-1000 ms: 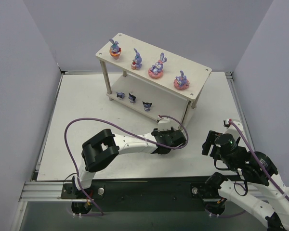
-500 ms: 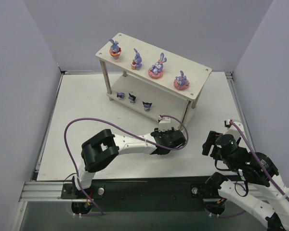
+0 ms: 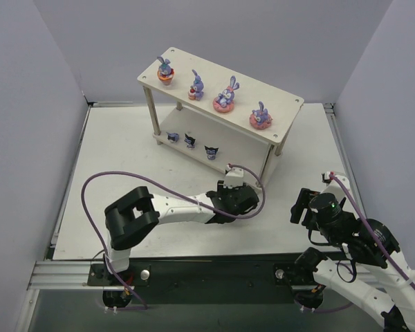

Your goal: Place and organize the plastic toys onto the shelf

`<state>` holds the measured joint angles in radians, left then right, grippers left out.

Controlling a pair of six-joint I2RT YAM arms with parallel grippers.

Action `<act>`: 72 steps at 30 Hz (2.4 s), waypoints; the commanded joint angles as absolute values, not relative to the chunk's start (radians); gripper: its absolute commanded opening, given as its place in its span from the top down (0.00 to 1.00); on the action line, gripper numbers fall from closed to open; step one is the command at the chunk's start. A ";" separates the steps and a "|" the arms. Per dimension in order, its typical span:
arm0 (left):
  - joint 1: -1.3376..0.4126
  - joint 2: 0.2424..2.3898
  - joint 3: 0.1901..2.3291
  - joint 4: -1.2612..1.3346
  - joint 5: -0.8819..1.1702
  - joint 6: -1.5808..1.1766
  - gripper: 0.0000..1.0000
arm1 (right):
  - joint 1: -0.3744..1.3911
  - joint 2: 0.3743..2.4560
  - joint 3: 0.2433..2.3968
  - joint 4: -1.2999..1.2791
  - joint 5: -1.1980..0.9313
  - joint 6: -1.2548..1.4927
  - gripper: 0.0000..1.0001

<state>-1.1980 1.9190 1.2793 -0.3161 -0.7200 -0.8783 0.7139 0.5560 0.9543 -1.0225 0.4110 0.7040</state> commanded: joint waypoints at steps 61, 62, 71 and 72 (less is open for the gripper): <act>-0.928 1.898 1.405 -0.049 -0.327 -0.365 0.76 | 0.709 0.545 0.942 -1.058 0.449 0.696 0.35; -0.928 1.898 1.407 -0.051 -0.325 -0.362 0.76 | 0.709 0.545 0.942 -1.057 0.451 0.698 0.35; -0.914 1.908 1.414 -0.063 -0.328 -0.342 0.75 | 0.709 0.548 0.940 -1.058 0.448 0.698 0.35; -0.913 1.910 1.416 -0.063 -0.328 -0.342 0.75 | 0.709 0.548 0.940 -1.058 0.446 0.698 0.35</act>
